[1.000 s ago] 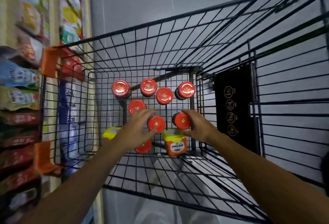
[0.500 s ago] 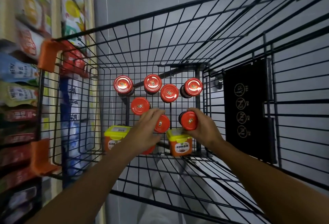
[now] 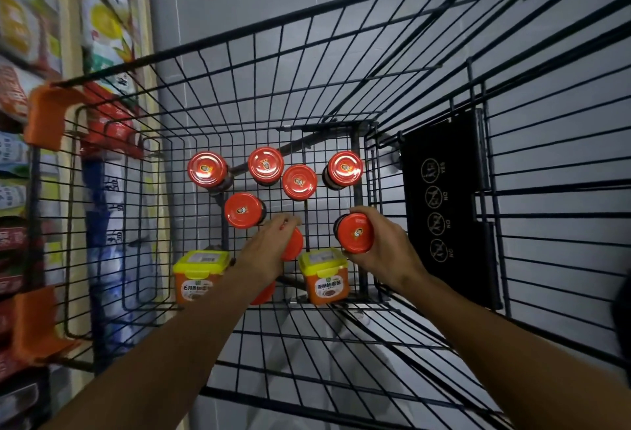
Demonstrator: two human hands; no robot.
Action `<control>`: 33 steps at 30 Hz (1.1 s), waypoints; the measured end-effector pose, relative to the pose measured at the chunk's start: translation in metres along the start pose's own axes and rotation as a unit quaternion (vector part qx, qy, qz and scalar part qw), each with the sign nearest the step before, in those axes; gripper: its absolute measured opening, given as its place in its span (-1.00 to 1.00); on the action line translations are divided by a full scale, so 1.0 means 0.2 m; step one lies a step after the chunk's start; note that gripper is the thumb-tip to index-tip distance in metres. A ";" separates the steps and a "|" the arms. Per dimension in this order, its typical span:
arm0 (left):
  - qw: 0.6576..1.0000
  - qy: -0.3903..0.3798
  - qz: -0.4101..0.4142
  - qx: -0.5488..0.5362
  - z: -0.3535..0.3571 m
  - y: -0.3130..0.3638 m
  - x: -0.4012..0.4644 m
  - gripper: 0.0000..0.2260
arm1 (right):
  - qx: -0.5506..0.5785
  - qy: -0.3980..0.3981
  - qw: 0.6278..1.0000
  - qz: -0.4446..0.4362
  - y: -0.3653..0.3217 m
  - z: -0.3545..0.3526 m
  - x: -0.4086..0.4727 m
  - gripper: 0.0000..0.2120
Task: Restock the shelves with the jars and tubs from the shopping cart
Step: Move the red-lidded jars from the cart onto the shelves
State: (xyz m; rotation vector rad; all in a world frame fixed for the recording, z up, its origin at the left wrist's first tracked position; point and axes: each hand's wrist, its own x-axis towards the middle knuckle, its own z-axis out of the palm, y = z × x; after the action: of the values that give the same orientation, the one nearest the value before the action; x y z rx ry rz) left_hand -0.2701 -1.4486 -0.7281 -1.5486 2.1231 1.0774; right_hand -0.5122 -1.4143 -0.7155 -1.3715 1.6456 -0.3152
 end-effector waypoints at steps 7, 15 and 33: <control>0.999 0.034 0.020 -0.013 -0.07 0.02 -0.08 -0.28 | -0.006 0.009 1.000 -0.006 -0.05 -0.05 -0.04 -0.18; 0.974 0.126 0.004 -0.190 -0.47 0.22 -0.46 -0.28 | 0.054 0.041 0.997 -0.026 -0.44 -0.38 -0.22 -0.15; 0.806 0.431 0.126 -0.387 -1.68 0.71 -1.38 -0.21 | 0.112 0.254 0.929 -0.245 -1.66 -1.30 -0.85 -0.23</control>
State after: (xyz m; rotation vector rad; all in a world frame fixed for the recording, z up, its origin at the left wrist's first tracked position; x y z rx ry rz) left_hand -0.2352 -1.4805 -0.2724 -2.5684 2.6682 1.7157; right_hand -0.5155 -1.4718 -0.2637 -1.5923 1.5736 -1.2012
